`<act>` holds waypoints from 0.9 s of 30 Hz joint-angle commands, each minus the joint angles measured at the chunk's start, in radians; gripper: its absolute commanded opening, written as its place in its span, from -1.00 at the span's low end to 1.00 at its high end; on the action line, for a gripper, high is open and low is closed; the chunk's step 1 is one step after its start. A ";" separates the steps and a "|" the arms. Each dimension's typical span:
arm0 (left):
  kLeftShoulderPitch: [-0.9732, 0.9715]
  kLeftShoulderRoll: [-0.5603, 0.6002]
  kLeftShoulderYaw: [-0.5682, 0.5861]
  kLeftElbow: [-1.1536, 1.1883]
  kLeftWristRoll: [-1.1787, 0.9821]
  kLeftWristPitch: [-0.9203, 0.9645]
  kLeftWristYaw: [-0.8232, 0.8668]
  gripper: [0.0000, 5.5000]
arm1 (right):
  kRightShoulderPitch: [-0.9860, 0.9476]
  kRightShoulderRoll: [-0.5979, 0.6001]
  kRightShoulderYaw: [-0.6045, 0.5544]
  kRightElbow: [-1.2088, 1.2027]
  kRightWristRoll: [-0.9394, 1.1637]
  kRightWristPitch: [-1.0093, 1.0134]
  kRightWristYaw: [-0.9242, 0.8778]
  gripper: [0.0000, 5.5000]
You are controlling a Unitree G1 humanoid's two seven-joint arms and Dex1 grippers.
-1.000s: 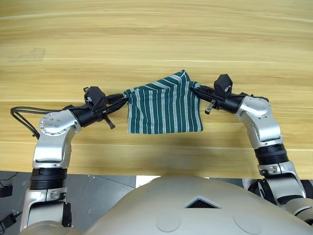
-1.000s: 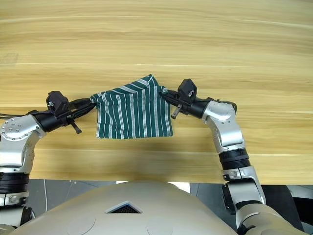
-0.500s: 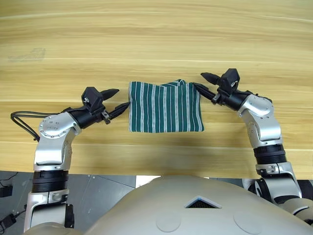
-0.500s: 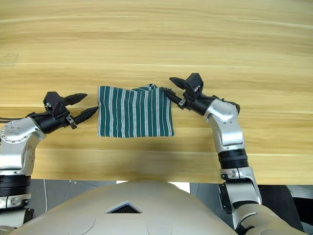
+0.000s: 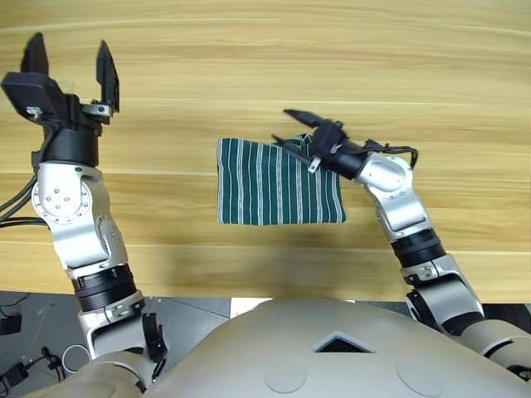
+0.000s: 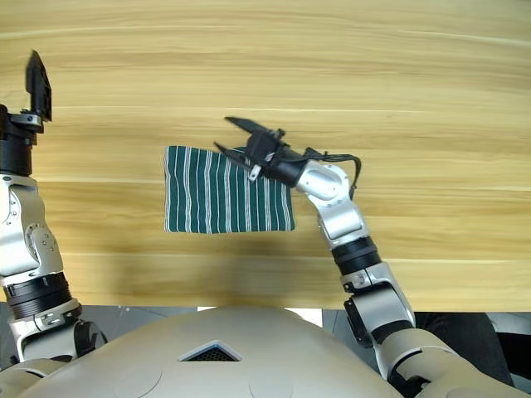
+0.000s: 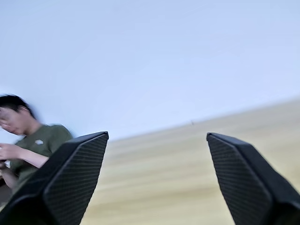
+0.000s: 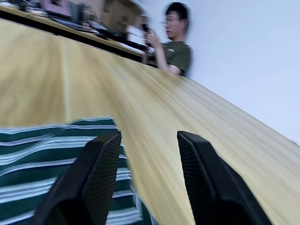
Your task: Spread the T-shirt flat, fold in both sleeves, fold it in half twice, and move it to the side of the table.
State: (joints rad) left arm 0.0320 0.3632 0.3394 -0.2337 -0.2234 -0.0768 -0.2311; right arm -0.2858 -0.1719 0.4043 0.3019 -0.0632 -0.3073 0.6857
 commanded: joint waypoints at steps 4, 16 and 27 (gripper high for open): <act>0.034 -0.057 -0.081 -0.038 0.067 -0.027 0.020 0.41 | -0.240 -0.034 0.155 0.454 -0.240 -0.072 0.067 -0.20; 0.107 -0.068 -0.128 -0.104 0.096 -0.060 0.004 0.41 | -0.394 -0.290 0.052 0.968 -0.264 0.000 -0.171 -0.20; 0.191 -0.098 -0.145 -0.155 0.089 -0.058 0.004 0.41 | -0.161 -0.455 -0.288 0.987 -0.045 -0.062 -0.384 -0.20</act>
State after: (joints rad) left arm 0.2042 0.2809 0.2127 -0.3915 -0.1422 -0.1334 -0.2254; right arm -0.5432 -0.6393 0.1462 1.2523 -0.1186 -0.3953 0.3123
